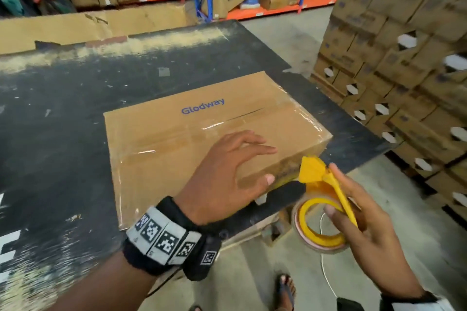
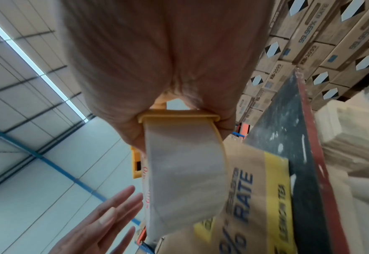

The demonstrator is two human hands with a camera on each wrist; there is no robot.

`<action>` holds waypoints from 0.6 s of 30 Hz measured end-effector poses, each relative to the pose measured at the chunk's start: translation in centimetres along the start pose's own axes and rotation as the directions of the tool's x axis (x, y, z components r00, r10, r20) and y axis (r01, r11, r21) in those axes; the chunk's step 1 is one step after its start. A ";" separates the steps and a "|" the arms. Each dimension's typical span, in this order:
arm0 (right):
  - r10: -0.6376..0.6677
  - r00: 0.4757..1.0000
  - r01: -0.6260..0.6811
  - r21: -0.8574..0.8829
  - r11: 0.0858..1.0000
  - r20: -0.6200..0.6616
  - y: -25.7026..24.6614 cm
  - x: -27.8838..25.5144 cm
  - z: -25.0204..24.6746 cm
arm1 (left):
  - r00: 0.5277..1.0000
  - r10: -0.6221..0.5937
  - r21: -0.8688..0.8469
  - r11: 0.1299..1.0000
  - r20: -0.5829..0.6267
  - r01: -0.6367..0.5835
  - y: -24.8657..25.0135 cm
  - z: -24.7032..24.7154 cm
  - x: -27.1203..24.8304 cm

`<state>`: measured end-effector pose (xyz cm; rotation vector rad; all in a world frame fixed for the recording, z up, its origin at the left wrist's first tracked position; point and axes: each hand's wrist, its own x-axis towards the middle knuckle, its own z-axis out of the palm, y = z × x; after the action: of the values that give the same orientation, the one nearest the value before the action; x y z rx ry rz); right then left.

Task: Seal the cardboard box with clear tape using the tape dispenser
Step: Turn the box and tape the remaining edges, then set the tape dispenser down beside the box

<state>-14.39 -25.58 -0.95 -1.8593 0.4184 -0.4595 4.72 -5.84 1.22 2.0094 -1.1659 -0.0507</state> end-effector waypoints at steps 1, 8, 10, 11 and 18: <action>-0.009 1.000 0.008 -0.003 1.000 -0.028 0.4 1.0 -1.2 | 1.000 0.009 0.001 1.000 0.024 -0.009 0.6 1.4 1.3; -0.088 0.990 0.071 -0.151 0.986 -0.110 4.4 10.4 -10.5 | 0.996 0.013 0.139 0.990 0.091 -0.026 3.1 9.8 9.8; -0.094 0.994 0.074 -0.275 0.959 -0.058 6.8 14.0 -12.7 | 0.996 -0.041 0.210 0.977 0.082 0.023 3.1 11.8 11.4; -0.086 0.996 0.075 -0.329 0.942 -0.022 8.3 16.1 -13.7 | 0.993 -0.085 0.247 0.967 0.081 0.062 3.0 12.8 12.3; 0.042 0.976 0.080 -0.527 0.846 0.216 16.6 25.7 -12.9 | 0.976 -0.212 0.425 0.888 0.043 0.174 2.6 15.0 12.9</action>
<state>0.17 -54.01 -9.93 -2.4304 0.4028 -0.1449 4.35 -25.35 -2.99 2.5260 -1.0930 0.0133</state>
